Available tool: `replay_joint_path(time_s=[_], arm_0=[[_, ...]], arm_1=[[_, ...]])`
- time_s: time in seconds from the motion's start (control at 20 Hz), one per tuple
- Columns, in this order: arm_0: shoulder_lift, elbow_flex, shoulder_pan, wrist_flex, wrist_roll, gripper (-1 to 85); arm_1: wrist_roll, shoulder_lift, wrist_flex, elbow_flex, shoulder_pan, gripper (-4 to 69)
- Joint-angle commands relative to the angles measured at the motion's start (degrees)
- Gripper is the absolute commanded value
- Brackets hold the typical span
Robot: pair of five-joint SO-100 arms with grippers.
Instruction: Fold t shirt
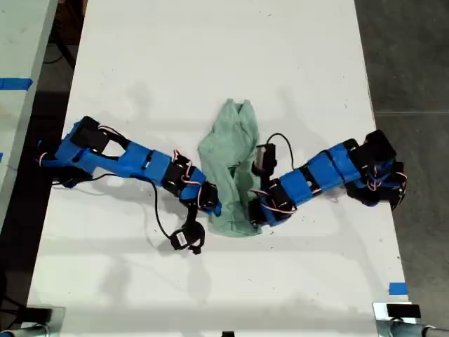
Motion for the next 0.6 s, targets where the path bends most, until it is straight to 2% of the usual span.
replay_joint_path(time_s=[0.0, 0.15, 0.35, 0.45, 0.55], arm_0=[[7.2, -5.6, -2.6, 5.4, 3.5, -0.3], [15.4, -5.2, -9.8, 13.6, 8.3, -0.3], [24.3, -4.8, -23.9, 24.3, 17.1, -0.3], [27.9, -4.8, -33.8, 26.9, 24.3, -0.3], [28.8, -4.5, -43.5, 26.0, 34.2, -0.3]], arm_1=[[-3.1, 9.1, 4.9, -4.0, 3.1, 0.5], [-8.7, 18.5, 7.7, -0.6, 9.3, 0.5], [-21.9, 26.9, 9.1, -0.4, 22.9, 0.5], [-28.9, 28.4, 10.3, -2.1, 31.2, 0.6], [-36.7, 27.8, 10.6, -1.6, 40.9, 1.9]])
